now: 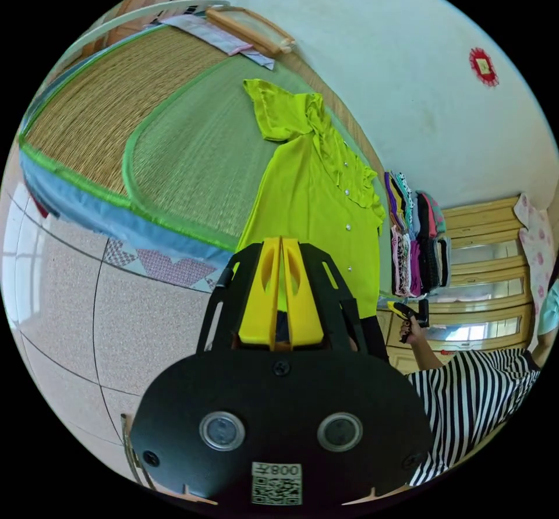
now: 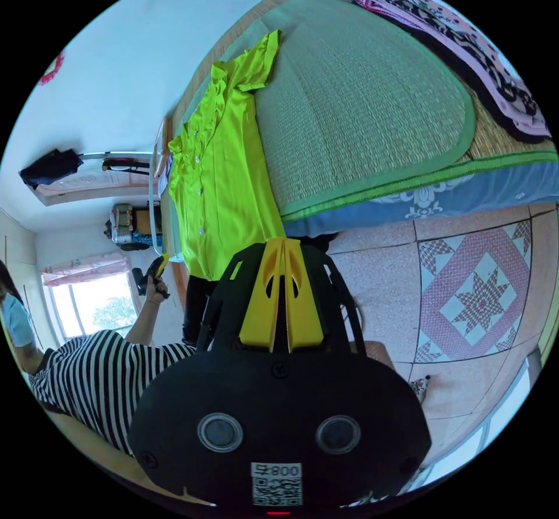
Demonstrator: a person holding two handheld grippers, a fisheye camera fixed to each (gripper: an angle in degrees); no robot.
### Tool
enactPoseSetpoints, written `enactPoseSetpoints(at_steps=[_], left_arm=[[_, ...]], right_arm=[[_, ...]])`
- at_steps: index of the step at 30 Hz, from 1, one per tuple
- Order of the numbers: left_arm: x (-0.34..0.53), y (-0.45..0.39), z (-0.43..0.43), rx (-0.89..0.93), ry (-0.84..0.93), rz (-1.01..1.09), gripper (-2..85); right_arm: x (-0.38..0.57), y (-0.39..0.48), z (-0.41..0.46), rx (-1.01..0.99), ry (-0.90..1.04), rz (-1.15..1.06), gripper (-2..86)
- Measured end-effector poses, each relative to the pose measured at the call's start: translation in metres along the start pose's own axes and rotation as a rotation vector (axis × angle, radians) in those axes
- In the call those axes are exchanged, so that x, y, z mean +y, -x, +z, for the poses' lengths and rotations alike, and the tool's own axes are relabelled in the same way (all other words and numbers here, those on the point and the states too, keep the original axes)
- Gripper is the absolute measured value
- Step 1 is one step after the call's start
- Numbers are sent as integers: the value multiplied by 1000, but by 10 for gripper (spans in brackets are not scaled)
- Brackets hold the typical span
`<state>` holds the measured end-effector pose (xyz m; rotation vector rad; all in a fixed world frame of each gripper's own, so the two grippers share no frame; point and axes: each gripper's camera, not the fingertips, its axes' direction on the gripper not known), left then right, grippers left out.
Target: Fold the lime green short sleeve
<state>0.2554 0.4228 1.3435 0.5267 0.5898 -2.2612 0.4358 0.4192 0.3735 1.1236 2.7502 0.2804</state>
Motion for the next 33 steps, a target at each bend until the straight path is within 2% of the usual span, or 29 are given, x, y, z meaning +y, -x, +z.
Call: enactPoseSetpoints(at_steps=[4,8,12,15,16,24,29,33], left_arm=[[-34,-48,32,-5,40,91,3],[-63,-95,61,-69,78,188,3],[-83,-147,101,-225,157,313,3],[-83,-169,139,-387,280,369,4],[-80,-179,139,-400,215,400,4],[-81,-209,146,-310,148,364,3],[-95,-228,147,-243,175,273,3],[-103,-259,140,-181,89,284,4]], right_arm=[[-27,41,-7,10,-88,-95,1],[-82,110,18,149,-98,-265,1],[-117,154,68,334,-49,-368,1],[-125,159,125,506,65,-393,1],[-116,165,124,514,-19,-425,2],[-98,175,132,551,-93,-444,2],[-102,161,121,437,-105,-375,2],[-104,146,101,319,-133,-320,3]])
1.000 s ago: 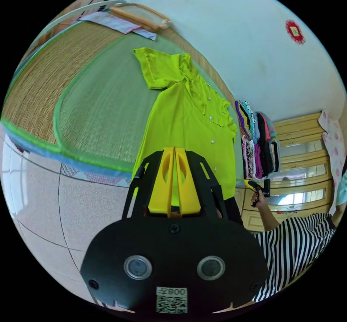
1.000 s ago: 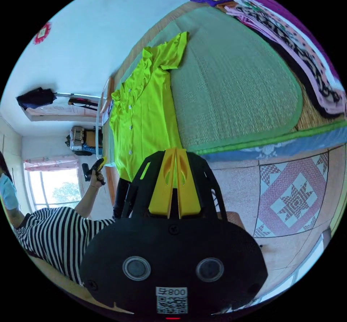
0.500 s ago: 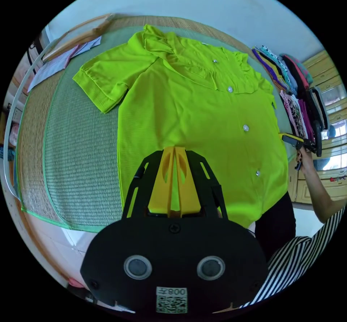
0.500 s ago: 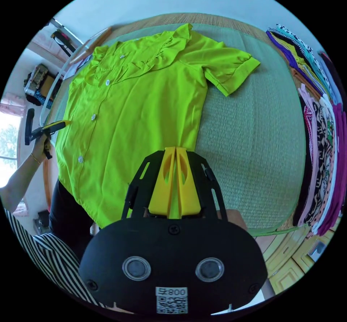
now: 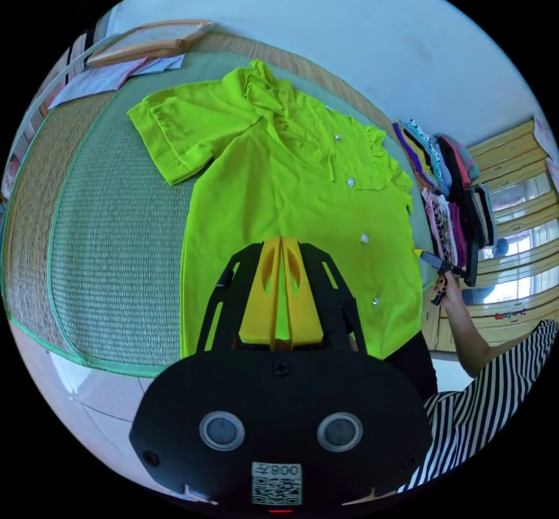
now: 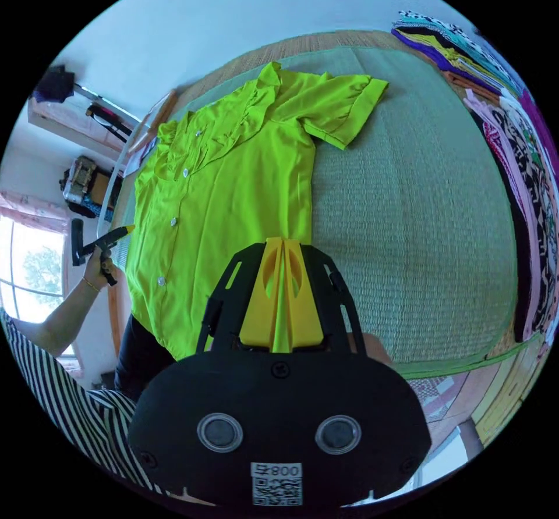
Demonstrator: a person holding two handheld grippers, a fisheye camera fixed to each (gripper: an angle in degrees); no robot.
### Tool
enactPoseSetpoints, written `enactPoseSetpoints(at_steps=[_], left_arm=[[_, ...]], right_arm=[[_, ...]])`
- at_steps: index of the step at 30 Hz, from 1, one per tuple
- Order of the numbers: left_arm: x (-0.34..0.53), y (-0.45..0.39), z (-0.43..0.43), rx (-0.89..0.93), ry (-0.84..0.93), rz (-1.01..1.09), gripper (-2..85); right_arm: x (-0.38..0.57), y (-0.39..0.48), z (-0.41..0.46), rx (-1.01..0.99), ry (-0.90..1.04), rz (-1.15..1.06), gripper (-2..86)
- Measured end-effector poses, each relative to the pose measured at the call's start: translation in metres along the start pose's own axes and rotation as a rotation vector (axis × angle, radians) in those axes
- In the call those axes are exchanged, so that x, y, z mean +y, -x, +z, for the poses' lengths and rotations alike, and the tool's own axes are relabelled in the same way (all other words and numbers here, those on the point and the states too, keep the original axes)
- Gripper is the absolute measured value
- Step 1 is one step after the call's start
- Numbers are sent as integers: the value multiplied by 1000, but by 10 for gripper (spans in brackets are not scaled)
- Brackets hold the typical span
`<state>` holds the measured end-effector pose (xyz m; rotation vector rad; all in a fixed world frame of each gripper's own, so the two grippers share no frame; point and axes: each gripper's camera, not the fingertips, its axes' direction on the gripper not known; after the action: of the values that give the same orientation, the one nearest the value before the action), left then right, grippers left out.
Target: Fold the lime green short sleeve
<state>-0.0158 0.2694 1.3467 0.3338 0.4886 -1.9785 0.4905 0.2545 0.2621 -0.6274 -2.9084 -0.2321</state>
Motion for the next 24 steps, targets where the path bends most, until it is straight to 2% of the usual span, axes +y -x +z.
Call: enactPoseSetpoints(at_steps=[5,11,19,24], left_arm=[[-35,-46,3,92,-27,113,12],[-101,-133,40,261,17,298,38],[-185,-272,103,354,121,582,56],[-218,-330,131,368,164,670,64]], right_arm=[[0,-39,-29,-86,-148,129,16],[-37,-66,-33,-87,-257,196,65],[-94,-76,-7,9,-282,268,82],[-117,-71,11,82,-278,273,78]])
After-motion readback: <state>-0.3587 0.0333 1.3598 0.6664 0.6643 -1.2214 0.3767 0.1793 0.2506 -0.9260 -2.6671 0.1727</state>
